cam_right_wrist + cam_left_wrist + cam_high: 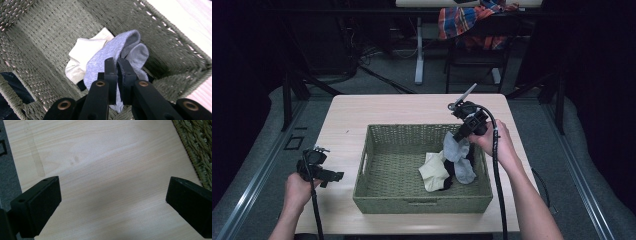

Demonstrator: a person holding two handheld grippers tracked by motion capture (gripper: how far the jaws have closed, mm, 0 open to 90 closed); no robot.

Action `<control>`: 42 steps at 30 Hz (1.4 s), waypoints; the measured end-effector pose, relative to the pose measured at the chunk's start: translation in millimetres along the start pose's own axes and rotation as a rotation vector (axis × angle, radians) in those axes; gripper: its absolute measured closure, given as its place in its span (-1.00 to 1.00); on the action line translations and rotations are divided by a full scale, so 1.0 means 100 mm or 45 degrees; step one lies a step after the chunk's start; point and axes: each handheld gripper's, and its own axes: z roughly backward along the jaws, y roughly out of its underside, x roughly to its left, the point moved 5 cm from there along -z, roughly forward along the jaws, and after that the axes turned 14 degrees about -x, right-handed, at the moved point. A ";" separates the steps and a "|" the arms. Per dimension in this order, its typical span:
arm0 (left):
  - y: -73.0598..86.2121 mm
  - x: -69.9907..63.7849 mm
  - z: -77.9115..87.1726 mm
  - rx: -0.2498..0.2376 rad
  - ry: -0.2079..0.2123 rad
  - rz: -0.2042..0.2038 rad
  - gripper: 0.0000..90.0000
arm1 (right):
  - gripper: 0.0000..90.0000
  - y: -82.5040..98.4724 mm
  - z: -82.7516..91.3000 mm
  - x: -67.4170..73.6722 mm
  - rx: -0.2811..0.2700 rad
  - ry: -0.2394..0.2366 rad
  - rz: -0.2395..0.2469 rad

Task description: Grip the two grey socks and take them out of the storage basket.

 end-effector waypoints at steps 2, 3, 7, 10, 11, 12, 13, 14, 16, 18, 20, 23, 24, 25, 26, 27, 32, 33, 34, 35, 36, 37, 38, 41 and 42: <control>0.00 0.00 0.00 -0.002 -0.001 0.000 -1.00 | 0.93 0.00 0.03 -0.01 -0.019 0.003 -0.004; 0.00 0.00 0.00 -0.001 -0.002 0.000 -1.00 | 0.93 -0.01 0.05 -0.01 -0.024 0.004 -0.006; 0.00 0.00 0.00 0.000 0.001 0.002 -1.00 | 0.93 -0.01 0.12 -0.02 -0.045 0.007 -0.011; 0.00 0.00 0.00 0.000 0.000 0.003 -1.00 | 0.93 -0.01 0.15 -0.04 -0.053 0.012 -0.017; 0.00 0.00 0.00 0.000 0.001 0.002 -1.00 | 0.93 -0.01 0.16 -0.05 -0.059 0.013 -0.019; 0.00 0.00 0.00 0.000 0.000 0.002 -1.00 | 0.93 -0.01 0.17 -0.05 -0.058 0.012 -0.020; 0.00 0.00 0.00 -0.001 -0.001 0.002 -1.00 | 0.93 -0.01 0.19 -0.06 -0.064 0.015 -0.019; 0.00 0.00 0.00 0.001 0.001 0.001 -1.00 | 0.93 -0.01 0.21 -0.07 -0.073 0.013 -0.024; 0.00 0.00 0.00 -0.001 0.000 0.002 -1.00 | 0.93 0.00 0.25 -0.08 -0.067 0.014 -0.024; 0.00 0.00 0.00 -0.001 0.001 0.003 -1.00 | 0.93 0.00 0.29 -0.10 -0.082 0.020 -0.033; 0.00 0.00 0.00 -0.003 -0.002 0.003 -1.00 | 0.93 0.00 0.33 -0.12 -0.089 0.029 -0.032; 0.00 0.00 0.00 0.003 0.002 0.002 -1.00 | 0.93 0.02 0.37 -0.15 -0.098 0.033 -0.041; 0.00 0.00 0.00 0.003 0.001 0.001 -1.00 | 0.93 0.02 0.38 -0.16 -0.099 0.033 -0.047; 0.00 0.00 0.00 0.003 0.001 0.001 -1.00 | 0.93 0.03 0.41 -0.19 -0.101 0.042 -0.045; 0.00 0.00 0.00 0.003 0.001 0.001 -1.00 | 0.93 0.03 0.41 -0.19 -0.101 0.042 -0.045; 0.00 0.00 0.00 0.002 0.001 0.002 -1.00 | 0.93 0.04 0.42 -0.19 -0.104 0.044 -0.055; 0.00 0.00 0.00 0.002 0.002 0.002 -1.00 | 0.93 0.07 0.49 -0.25 -0.116 0.058 -0.069; 0.00 0.00 0.00 0.003 0.003 0.002 -1.00 | 0.93 0.08 0.52 -0.27 -0.122 0.061 -0.074; 0.00 0.00 0.00 0.003 0.001 0.001 -1.00 | 0.93 0.08 0.52 -0.27 -0.122 0.061 -0.074; 0.00 0.00 0.00 0.001 0.000 0.002 -1.00 | 0.93 0.09 0.54 -0.29 -0.127 0.065 -0.080; 0.00 0.00 0.00 -0.002 -0.001 0.003 -1.00 | 0.93 0.09 0.56 -0.30 -0.123 0.067 -0.080; 0.00 0.00 0.00 0.001 0.000 0.003 -1.00 | 0.93 0.10 0.57 -0.31 -0.135 0.070 -0.088; 0.00 0.00 0.00 0.000 -0.001 0.004 -1.00 | 0.93 0.11 0.59 -0.33 -0.134 0.074 -0.088; 0.00 0.00 0.01 0.000 -0.001 0.003 -1.00 | 0.93 0.13 0.63 -0.36 -0.137 0.082 -0.102; 0.00 0.00 0.00 -0.001 -0.001 0.003 -1.00 | 0.93 0.14 0.64 -0.38 -0.144 0.088 -0.105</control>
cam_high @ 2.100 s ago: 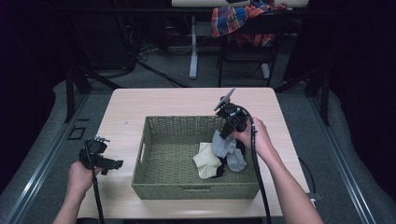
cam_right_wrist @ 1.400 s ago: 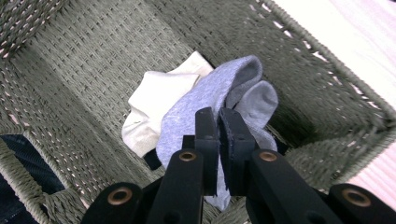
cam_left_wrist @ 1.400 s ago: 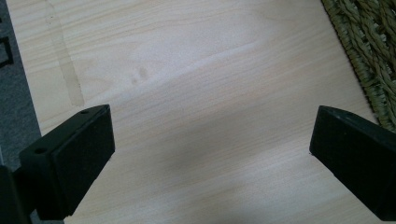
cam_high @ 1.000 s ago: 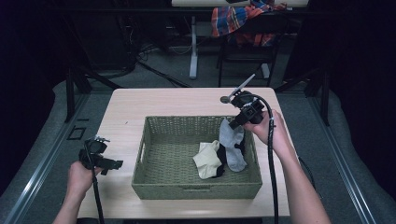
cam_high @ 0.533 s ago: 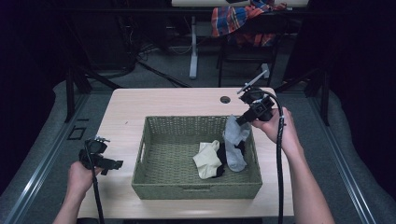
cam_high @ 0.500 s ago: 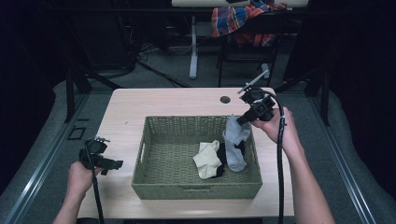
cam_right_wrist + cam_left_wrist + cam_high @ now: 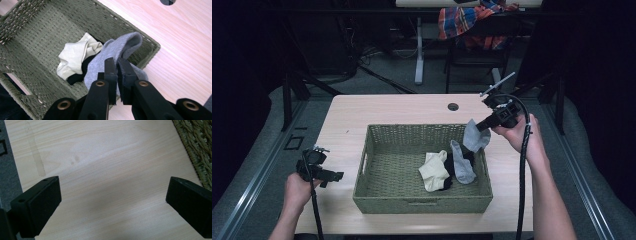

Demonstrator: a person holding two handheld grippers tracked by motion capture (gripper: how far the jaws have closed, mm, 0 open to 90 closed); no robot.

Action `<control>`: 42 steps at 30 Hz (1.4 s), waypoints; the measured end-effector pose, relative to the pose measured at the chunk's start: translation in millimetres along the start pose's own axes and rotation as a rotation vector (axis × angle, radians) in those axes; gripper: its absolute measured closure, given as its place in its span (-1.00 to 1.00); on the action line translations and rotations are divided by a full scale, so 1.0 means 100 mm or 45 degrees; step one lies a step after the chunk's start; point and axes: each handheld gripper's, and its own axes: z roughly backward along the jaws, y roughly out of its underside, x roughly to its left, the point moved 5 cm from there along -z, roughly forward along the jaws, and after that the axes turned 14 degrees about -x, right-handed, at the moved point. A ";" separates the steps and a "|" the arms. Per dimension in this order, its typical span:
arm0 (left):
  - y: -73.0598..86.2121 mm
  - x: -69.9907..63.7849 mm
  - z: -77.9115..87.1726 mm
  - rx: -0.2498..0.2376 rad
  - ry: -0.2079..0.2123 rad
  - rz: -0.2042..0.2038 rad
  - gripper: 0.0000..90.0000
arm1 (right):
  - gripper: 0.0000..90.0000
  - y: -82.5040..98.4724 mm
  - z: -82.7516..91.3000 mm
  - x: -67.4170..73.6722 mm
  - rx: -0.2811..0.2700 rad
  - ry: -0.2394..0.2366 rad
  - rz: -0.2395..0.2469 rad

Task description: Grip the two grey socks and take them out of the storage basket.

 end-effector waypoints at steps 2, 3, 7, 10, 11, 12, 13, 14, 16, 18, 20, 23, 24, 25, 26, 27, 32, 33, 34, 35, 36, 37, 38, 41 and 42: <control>0.00 0.00 0.00 -0.002 -0.002 0.000 -1.00 | 0.93 0.02 0.04 -0.06 -0.003 0.013 -0.013; 0.00 0.00 0.00 0.001 0.001 0.000 -1.00 | 0.93 0.03 0.05 -0.08 -0.006 0.016 -0.021; 0.00 0.00 0.00 -0.002 0.000 0.001 -1.00 | 0.93 0.06 0.10 -0.18 -0.010 0.035 -0.047; 0.00 0.00 0.00 0.000 0.002 0.002 -1.00 | 0.93 0.11 0.14 -0.27 -0.011 0.055 -0.075; 0.00 0.00 0.00 0.000 0.002 0.001 -1.00 | 0.93 0.12 0.15 -0.30 -0.016 0.067 -0.082; 0.00 0.00 0.00 0.001 0.004 0.001 -1.00 | 0.93 0.14 0.16 -0.33 -0.015 0.070 -0.092; 0.00 0.00 0.00 -0.003 0.001 0.001 -1.00 | 0.93 0.15 0.18 -0.37 -0.020 0.084 -0.104; 0.00 0.00 0.00 -0.001 0.003 0.001 -1.00 | 0.93 0.17 0.19 -0.40 -0.019 0.092 -0.113; 0.00 0.00 0.00 -0.007 0.000 0.002 -1.00 | 0.93 0.20 0.21 -0.45 -0.009 0.111 -0.122; 0.00 0.00 0.00 -0.001 0.007 0.003 -1.00 | 0.93 0.24 0.22 -0.51 0.013 0.137 -0.128; -0.01 0.00 0.00 -0.007 0.003 0.001 -1.00 | 0.93 0.27 0.21 -0.56 0.014 0.160 -0.154; -0.01 0.00 0.01 -0.013 0.000 0.006 -1.00 | 0.93 0.33 0.20 -0.65 0.039 0.191 -0.174; -0.01 0.00 0.01 -0.013 0.000 0.005 -1.00 | 0.93 0.35 0.19 -0.68 0.038 0.197 -0.184; -0.01 0.00 0.01 -0.013 -0.001 0.004 -1.00 | 0.93 0.36 0.19 -0.70 0.043 0.205 -0.190; -0.01 0.00 0.01 -0.013 0.000 0.005 -1.00 | 0.93 0.38 0.19 -0.73 0.047 0.209 -0.200; -0.01 0.00 0.01 -0.013 0.000 0.005 -1.00 | 0.93 0.40 0.18 -0.76 0.053 0.213 -0.210; -0.01 0.00 0.01 -0.013 0.000 0.005 -1.00 | 0.93 0.48 0.13 -0.86 0.078 0.227 -0.241; -0.01 0.00 0.01 -0.015 -0.001 0.004 -1.00 | 0.93 0.49 0.11 -0.88 0.087 0.237 -0.246; -0.01 0.00 0.01 -0.014 -0.001 0.004 -1.00 | 0.93 0.51 0.09 -0.90 0.093 0.237 -0.246; -0.01 0.00 0.01 -0.014 -0.002 0.003 -1.00 | 0.93 0.52 0.07 -0.91 0.101 0.236 -0.247; -0.01 0.00 0.01 -0.014 -0.002 0.004 -1.00 | 0.93 0.54 0.05 -0.93 0.111 0.237 -0.248; -0.01 0.00 0.01 -0.013 -0.001 0.005 -1.00 | 0.93 0.55 0.03 -0.93 0.109 0.243 -0.254; -0.01 0.00 0.01 -0.014 -0.002 0.004 -1.00 | 0.93 0.56 0.01 -0.94 0.117 0.239 -0.255; -0.01 0.00 0.01 -0.014 -0.003 0.005 -1.00 | 0.93 0.60 -0.07 -0.98 0.143 0.237 -0.258; -0.01 0.00 0.01 -0.015 -0.003 0.004 -1.00 | 0.93 0.62 -0.11 -0.99 0.151 0.240 -0.264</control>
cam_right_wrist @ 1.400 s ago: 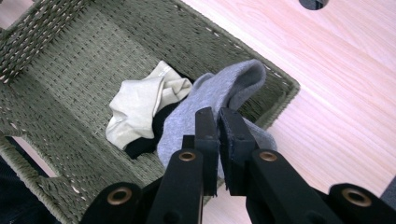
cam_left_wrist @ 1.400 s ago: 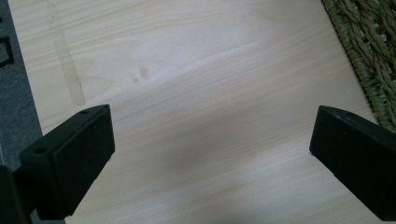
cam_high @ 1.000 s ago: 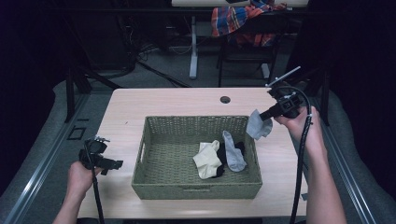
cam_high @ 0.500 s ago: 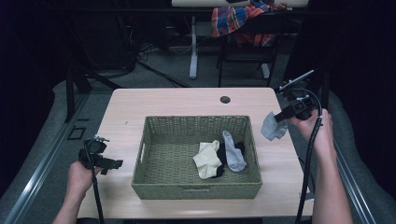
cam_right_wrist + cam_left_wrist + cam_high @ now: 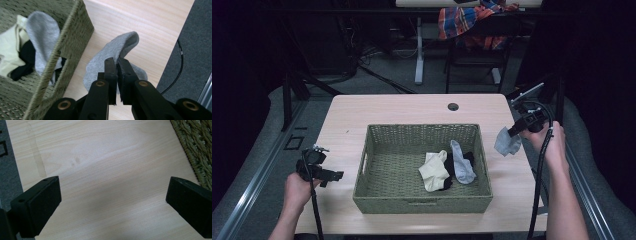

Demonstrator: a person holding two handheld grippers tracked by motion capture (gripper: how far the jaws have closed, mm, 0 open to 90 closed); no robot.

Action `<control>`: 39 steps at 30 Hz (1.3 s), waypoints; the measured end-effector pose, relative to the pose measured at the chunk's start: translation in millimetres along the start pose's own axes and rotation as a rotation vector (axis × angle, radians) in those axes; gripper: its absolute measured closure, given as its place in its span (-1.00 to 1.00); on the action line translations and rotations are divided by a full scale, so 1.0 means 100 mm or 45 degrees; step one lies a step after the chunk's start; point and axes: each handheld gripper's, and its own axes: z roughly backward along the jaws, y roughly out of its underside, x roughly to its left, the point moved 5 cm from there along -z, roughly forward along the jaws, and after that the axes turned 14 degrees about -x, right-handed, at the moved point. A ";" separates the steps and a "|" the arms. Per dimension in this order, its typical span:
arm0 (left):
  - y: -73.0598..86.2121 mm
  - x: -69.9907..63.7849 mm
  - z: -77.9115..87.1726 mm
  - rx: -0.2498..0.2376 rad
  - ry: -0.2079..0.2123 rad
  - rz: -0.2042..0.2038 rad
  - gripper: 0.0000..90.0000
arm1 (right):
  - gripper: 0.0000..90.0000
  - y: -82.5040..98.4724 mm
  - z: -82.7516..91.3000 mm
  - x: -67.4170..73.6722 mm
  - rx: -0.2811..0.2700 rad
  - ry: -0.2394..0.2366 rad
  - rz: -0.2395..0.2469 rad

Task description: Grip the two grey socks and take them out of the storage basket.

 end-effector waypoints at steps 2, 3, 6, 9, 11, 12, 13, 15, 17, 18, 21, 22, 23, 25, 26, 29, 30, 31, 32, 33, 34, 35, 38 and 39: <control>0.00 0.00 0.00 0.001 0.001 0.000 -1.00 | 0.93 0.02 -0.07 -0.01 0.026 0.003 0.004; 0.00 0.00 0.00 0.001 0.001 0.000 -1.00 | 0.93 0.04 -0.11 -0.02 0.036 0.010 0.001; 0.00 0.00 0.00 0.001 0.001 0.000 -1.00 | 0.93 0.07 -0.19 -0.05 0.046 0.025 -0.014; 0.00 0.00 0.00 0.002 0.001 0.000 -1.00 | 0.93 0.10 -0.26 -0.08 0.071 0.030 -0.017; 0.00 0.00 0.00 0.002 0.002 -0.004 -1.00 | 0.93 0.12 -0.30 -0.10 0.094 0.026 -0.012; 0.00 0.00 0.00 0.002 0.002 -0.005 -1.00 | 0.93 0.14 -0.33 -0.11 0.112 0.022 -0.007; 0.00 0.00 0.00 0.002 0.001 -0.006 -1.00 | 0.93 0.15 -0.36 -0.11 0.091 0.031 -0.026; 0.00 0.00 0.00 0.002 0.000 -0.002 -1.00 | 0.93 0.18 -0.40 -0.13 0.128 0.029 -0.017; 0.00 0.00 0.00 0.001 0.001 -0.002 -1.00 | 0.93 0.21 -0.47 -0.15 0.136 0.025 -0.029; 0.00 0.00 0.00 0.002 0.001 -0.003 -1.00 | 0.93 0.22 -0.49 -0.16 0.156 0.025 -0.018; 0.00 0.00 0.00 0.002 0.000 -0.004 -1.00 | 0.93 0.28 -0.61 -0.17 0.172 0.033 -0.042; 0.00 0.00 0.00 0.003 0.001 -0.003 -1.00 | 0.93 0.28 -0.61 -0.17 0.172 0.033 -0.042; 0.00 0.00 0.00 0.002 0.001 -0.003 -1.00 | 0.93 0.29 -0.64 -0.17 0.184 0.028 -0.036; 0.00 0.00 0.00 0.002 0.001 -0.005 -1.00 | 0.93 0.31 -0.70 -0.18 0.198 0.034 -0.041; 0.00 0.00 0.00 0.003 0.000 -0.003 -1.00 | 0.93 0.32 -0.71 -0.19 0.216 0.025 -0.034; 0.00 0.00 0.00 0.003 0.000 -0.003 -1.00 | 0.93 0.36 -0.80 -0.20 0.253 0.018 -0.026; 0.00 0.00 0.00 0.003 0.001 -0.004 -1.00 | 0.93 0.37 -0.82 -0.19 0.247 0.017 -0.037; 0.00 0.00 0.00 0.004 0.001 -0.005 -1.00 | 0.93 0.38 -0.85 -0.19 0.242 0.035 -0.042; 0.00 0.00 0.00 0.003 0.000 -0.004 -1.00 | 0.93 0.39 -0.87 -0.19 0.253 0.024 -0.039; 0.00 0.00 0.00 0.003 0.000 -0.005 -1.00 | 0.93 0.40 -0.88 -0.20 0.266 0.025 -0.033; 0.00 0.00 0.00 0.003 0.000 -0.004 -1.00 | 0.93 0.41 -0.89 -0.19 0.261 0.023 -0.036; 0.00 0.00 0.00 0.004 0.001 -0.005 -1.00 | 0.93 0.41 -0.89 -0.19 0.278 0.019 -0.027; 0.00 0.00 0.00 0.003 0.000 -0.008 -1.00 | 0.91 0.40 -0.89 -0.18 0.251 0.030 -0.036; 0.00 0.00 0.00 0.003 0.000 -0.007 -1.00 | 0.86 0.39 -0.87 -0.18 0.247 0.027 -0.029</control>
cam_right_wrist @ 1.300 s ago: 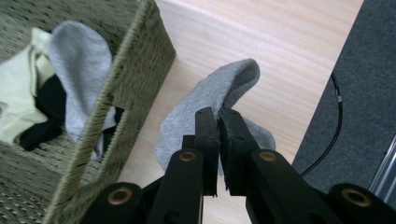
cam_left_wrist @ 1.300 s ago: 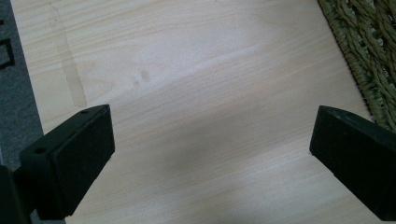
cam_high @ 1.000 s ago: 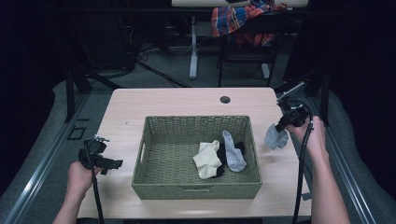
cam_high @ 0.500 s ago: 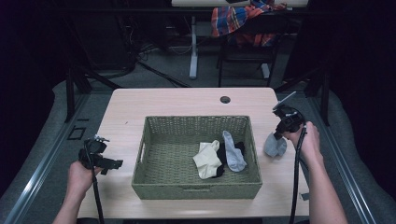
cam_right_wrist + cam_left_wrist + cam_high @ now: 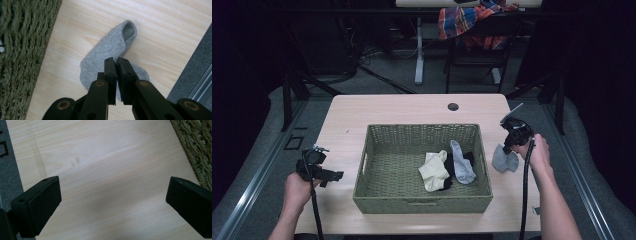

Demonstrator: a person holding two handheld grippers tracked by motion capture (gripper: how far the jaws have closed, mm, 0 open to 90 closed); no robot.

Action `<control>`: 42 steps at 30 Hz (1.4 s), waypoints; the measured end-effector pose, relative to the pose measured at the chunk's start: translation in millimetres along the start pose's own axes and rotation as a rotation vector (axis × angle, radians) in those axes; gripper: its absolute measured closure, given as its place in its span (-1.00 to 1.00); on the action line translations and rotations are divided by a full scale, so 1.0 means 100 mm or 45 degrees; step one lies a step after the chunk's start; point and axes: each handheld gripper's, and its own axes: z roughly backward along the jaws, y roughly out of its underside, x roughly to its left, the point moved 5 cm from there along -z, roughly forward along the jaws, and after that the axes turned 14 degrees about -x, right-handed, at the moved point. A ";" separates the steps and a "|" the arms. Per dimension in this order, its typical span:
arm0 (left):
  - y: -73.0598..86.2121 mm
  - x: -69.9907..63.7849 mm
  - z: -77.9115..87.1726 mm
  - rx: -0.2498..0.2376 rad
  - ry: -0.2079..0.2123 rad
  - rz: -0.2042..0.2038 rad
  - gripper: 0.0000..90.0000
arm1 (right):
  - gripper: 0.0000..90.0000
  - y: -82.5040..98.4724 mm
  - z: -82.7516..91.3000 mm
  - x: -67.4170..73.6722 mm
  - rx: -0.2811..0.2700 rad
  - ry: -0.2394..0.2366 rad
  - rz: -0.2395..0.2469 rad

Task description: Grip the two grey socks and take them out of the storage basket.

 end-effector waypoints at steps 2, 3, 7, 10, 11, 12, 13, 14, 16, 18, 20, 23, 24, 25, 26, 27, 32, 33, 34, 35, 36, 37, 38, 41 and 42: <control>0.00 0.00 0.00 -0.001 0.000 0.001 -1.00 | 0.71 -0.02 0.04 0.01 -0.013 -0.005 0.003; 0.00 0.00 0.00 -0.001 -0.001 0.002 -1.00 | 0.70 -0.03 0.07 0.01 -0.027 -0.001 0.009; 0.00 0.00 0.00 -0.002 0.000 0.000 -1.00 | 0.47 -0.08 0.22 0.04 -0.078 0.009 0.015; 0.00 0.00 0.00 -0.003 0.000 0.000 -1.00 | 0.23 -0.12 0.35 0.09 -0.123 0.018 0.032; 0.00 0.00 0.00 -0.003 0.002 0.001 -1.00 | 0.07 -0.17 0.47 0.13 -0.154 0.020 0.048; 0.00 0.00 0.00 -0.003 0.004 0.000 -1.00 | 0.07 -0.17 0.47 0.13 -0.154 0.020 0.048; 0.00 0.00 0.00 -0.005 0.003 0.002 -1.00 | 0.00 -0.18 0.51 0.15 -0.166 0.019 0.055; 0.00 0.00 0.00 -0.006 0.004 0.002 -1.00 | -0.09 -0.20 0.58 0.19 -0.189 0.007 0.063; 0.00 0.00 0.00 -0.005 0.005 0.002 -1.00 | -0.21 -0.23 0.67 0.25 -0.222 -0.009 0.081; 0.00 -0.01 0.00 -0.006 0.005 0.002 -1.00 | -0.30 -0.25 0.74 0.32 -0.245 -0.021 0.099; 0.00 -0.01 0.00 -0.005 0.005 0.002 -1.00 | -0.48 -0.30 0.82 0.47 -0.286 -0.036 0.143; 0.00 0.00 0.00 -0.006 0.004 0.003 -1.00 | -0.58 -0.32 0.86 0.57 -0.303 -0.072 0.174; 0.00 0.00 0.00 -0.007 0.004 0.003 -1.00 | -0.60 -0.33 0.88 0.61 -0.300 -0.072 0.200; 0.00 0.00 0.00 -0.006 0.005 0.003 -1.00 | -0.62 -0.34 0.90 0.66 -0.312 -0.075 0.214; 0.00 0.00 0.00 -0.007 0.005 0.003 -1.00 | -0.65 -0.35 0.91 0.71 -0.318 -0.091 0.229; 0.00 0.00 0.00 -0.007 0.005 0.004 -1.00 | -0.66 -0.36 0.92 0.75 -0.326 -0.105 0.241; 0.00 0.00 0.00 -0.005 0.005 0.004 -1.00 | -0.74 -0.40 0.92 0.98 -0.345 -0.158 0.296; 0.00 0.00 0.00 -0.005 0.007 0.005 -1.00 | -0.78 -0.41 0.91 1.01 -0.349 -0.162 0.304; 0.00 0.00 0.00 -0.004 0.006 0.005 -1.00 | -0.82 -0.42 0.89 1.06 -0.348 -0.170 0.319; -0.01 0.00 0.00 -0.005 0.006 0.004 -1.00 | -0.83 -0.43 0.88 1.10 -0.346 -0.182 0.330; -0.01 0.00 0.00 -0.008 0.004 0.004 -1.00 | -0.83 -0.43 0.87 1.14 -0.344 -0.189 0.337; -0.01 -0.01 0.00 -0.007 0.004 0.003 -1.00 | -0.83 -0.44 0.84 1.17 -0.350 -0.195 0.350; -0.01 -0.01 0.00 -0.007 0.006 0.002 -1.00 | -0.83 -0.45 0.82 1.21 -0.344 -0.199 0.361; -0.01 -0.01 0.00 -0.010 0.005 0.005 -1.00 | -0.87 -0.46 0.73 1.31 -0.333 -0.210 0.390; -0.01 -0.01 0.00 -0.009 0.004 0.002 -1.00 | -0.88 -0.46 0.69 1.34 -0.327 -0.218 0.387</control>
